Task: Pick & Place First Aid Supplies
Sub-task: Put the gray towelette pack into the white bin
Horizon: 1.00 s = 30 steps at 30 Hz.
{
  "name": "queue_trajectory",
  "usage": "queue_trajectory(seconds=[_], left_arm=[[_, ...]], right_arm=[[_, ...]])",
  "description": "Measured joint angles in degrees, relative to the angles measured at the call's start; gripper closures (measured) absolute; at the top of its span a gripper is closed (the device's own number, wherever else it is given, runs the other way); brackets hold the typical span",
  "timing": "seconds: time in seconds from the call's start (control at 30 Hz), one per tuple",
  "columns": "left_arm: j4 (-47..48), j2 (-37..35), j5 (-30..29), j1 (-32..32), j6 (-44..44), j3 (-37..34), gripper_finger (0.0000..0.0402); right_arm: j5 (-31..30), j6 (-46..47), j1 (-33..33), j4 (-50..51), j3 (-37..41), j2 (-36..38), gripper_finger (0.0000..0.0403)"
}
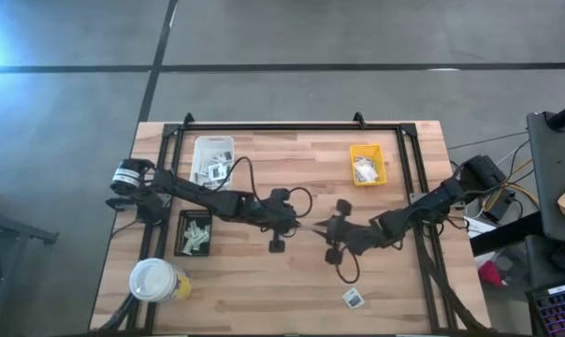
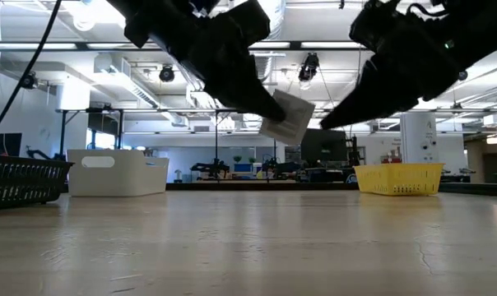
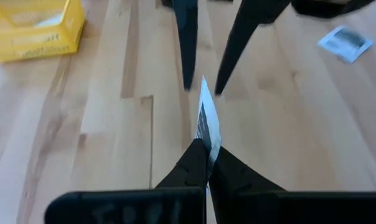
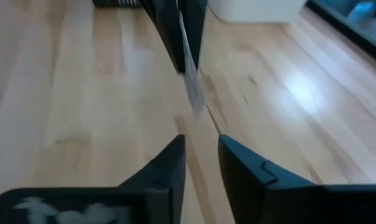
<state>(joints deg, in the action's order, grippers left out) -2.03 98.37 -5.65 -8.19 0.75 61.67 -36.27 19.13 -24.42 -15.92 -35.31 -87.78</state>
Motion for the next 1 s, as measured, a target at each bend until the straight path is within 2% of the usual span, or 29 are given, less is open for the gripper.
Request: queue_trajectory(seconds=[0.23, 0.47, 0.73, 1.0], left_arm=[[6.8, -1.2, -3.5, 0.1, -0.1, 0.0, 0.04], [16.6, -6.8, -12.1, 0.2, -0.9, 0.0, 0.0401], [34.0, -15.3, -27.8, 0.2, -7.8, 0.0, 0.0401], [52.4, -22.4, -43.8, 0.2, -24.4, -0.1, 0.0401]], right_arm=[[0.0, 3.6, -0.1, 6.4, 0.0, 0.8, 0.0268], [0.1, 3.8, -0.1, 6.8, 0.0, 0.8, 0.0259], [0.3, 3.7, -0.1, 6.9, 0.0, 0.8, 0.0279], [0.3, 3.7, -0.1, 6.8, 0.0, 0.8, 0.0294]])
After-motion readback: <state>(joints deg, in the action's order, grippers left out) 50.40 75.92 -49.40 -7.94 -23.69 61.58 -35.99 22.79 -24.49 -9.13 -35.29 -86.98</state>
